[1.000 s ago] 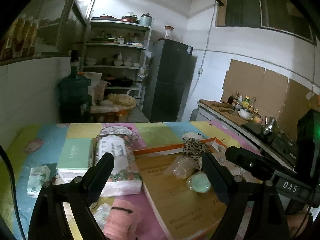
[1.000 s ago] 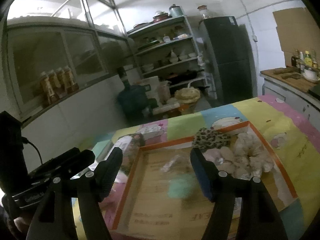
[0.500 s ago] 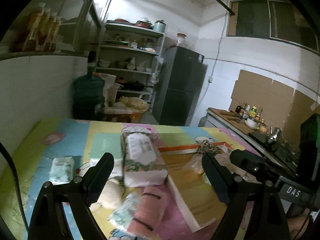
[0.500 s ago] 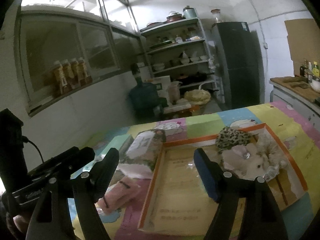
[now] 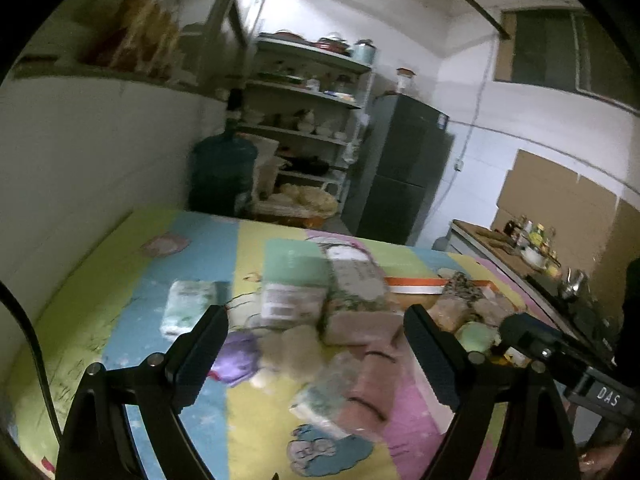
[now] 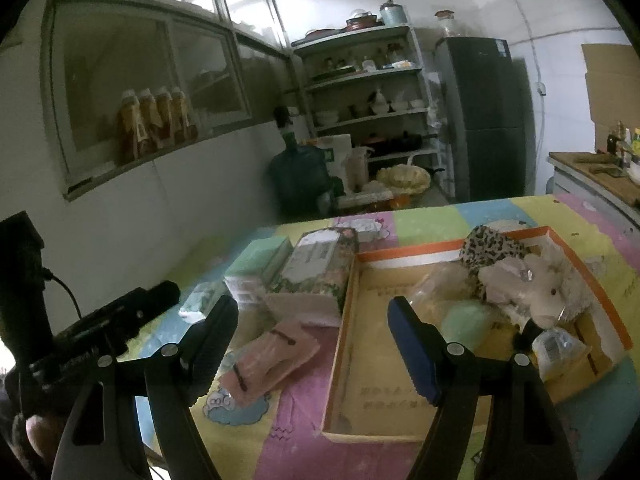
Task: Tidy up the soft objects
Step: 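Move both open tools back toward the remaining pile, then grasp the pink packet with black strap using the right tool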
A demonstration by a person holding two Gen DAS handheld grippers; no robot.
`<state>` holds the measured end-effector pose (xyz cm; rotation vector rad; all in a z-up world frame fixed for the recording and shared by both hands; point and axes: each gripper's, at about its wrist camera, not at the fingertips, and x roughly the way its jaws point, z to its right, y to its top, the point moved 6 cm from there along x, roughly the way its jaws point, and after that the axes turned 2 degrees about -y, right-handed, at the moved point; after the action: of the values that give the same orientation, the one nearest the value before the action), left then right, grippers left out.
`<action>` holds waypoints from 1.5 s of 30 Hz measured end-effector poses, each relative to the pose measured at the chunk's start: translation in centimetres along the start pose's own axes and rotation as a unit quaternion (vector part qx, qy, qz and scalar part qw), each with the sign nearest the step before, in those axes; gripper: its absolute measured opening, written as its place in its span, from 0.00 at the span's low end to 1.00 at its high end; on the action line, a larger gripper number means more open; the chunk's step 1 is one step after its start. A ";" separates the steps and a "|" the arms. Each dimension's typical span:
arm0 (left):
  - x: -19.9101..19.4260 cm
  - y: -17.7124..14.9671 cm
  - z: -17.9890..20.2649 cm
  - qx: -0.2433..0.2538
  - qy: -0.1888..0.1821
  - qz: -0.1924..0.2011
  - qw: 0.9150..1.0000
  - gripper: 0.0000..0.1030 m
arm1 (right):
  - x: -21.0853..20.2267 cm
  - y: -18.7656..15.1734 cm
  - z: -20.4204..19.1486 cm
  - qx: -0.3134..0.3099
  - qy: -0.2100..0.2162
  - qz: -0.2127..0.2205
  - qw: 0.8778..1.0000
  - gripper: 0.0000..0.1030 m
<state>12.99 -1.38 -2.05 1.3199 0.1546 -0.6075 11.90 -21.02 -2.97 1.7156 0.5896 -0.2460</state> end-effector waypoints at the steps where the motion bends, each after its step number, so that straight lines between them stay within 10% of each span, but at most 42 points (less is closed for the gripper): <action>1: 0.0 -0.1 -0.7 -0.005 0.003 -0.001 1.000 0.87 | 0.1 -0.2 -0.1 0.000 -0.001 -0.001 1.000 0.76; 24: -0.8 -1.7 -8.5 -0.051 0.030 0.006 0.998 0.87 | 5.6 -5.7 -4.7 0.075 0.040 -0.059 0.995 0.76; 45: -1.1 -2.5 -10.9 -0.070 0.025 0.005 0.997 0.87 | 8.6 -6.8 -6.1 0.044 -0.066 -0.094 0.992 0.78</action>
<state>13.27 8.89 -6.60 1.1998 0.2284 -0.5451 14.80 -12.17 -11.33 1.7140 0.6508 -0.5220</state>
